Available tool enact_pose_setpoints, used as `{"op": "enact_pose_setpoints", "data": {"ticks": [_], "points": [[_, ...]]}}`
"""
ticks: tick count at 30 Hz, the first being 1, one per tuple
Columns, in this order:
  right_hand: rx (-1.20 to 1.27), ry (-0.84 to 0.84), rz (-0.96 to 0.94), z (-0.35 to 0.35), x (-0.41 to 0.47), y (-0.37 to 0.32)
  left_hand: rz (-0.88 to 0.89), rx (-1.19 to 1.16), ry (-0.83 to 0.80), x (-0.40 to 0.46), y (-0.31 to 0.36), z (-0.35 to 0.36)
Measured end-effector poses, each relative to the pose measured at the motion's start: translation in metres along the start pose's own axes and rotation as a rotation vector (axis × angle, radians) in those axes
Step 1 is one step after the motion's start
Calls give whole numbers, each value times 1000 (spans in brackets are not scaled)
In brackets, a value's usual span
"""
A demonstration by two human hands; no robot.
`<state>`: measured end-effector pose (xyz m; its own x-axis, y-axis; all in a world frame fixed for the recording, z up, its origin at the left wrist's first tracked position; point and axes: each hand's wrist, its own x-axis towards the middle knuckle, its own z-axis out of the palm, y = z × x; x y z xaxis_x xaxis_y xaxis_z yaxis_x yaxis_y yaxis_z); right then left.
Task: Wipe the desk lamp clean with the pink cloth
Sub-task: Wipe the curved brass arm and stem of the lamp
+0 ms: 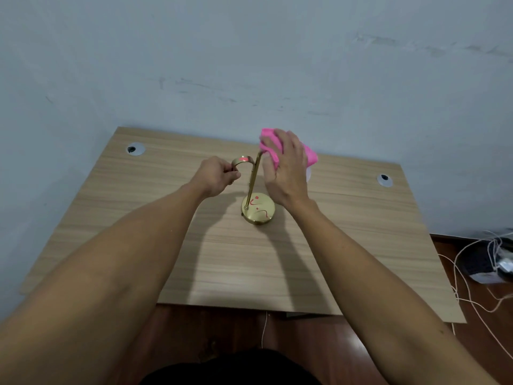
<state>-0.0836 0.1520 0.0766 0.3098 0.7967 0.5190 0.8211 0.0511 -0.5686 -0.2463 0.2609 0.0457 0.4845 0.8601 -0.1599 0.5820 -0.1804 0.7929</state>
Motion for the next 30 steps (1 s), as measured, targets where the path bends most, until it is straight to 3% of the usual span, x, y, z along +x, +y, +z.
{"op": "enact_pose_setpoints", "data": {"ticks": [2, 4, 9, 13, 14, 18, 20, 24, 26, 28, 30], "points": [[157, 105, 214, 0, 7, -13, 1, 16, -11, 0, 1, -2], [157, 105, 298, 2, 11, -21, 5, 30, -16, 0, 1, -3], [-362, -96, -210, 12, -5, 5, 33, 44, -30, 0, -1, -6], [-423, -151, -403, 1, -8, 22, 54, 80, -62, 3, -1, -11], [-351, -119, -351, -3, -8, 20, 57, 91, -67, 4, -1, -12], [68, 103, 188, -5, 2, -2, 71, 108, -68, 5, -3, -13], [-2, 63, 171, -2, 4, -9, 68, 114, -65, 5, -3, -13], [-374, -68, -254, 8, -4, 6, 70, 133, -77, 5, -3, -13], [-373, -82, -304, 8, -4, 11, 70, 130, -77, 6, -3, -14], [-237, -32, -205, 3, -4, 10, 68, 128, -75, 6, -2, -14], [-31, 38, 69, 2, -4, 2, 64, 130, -78, 7, -2, -13]]}}
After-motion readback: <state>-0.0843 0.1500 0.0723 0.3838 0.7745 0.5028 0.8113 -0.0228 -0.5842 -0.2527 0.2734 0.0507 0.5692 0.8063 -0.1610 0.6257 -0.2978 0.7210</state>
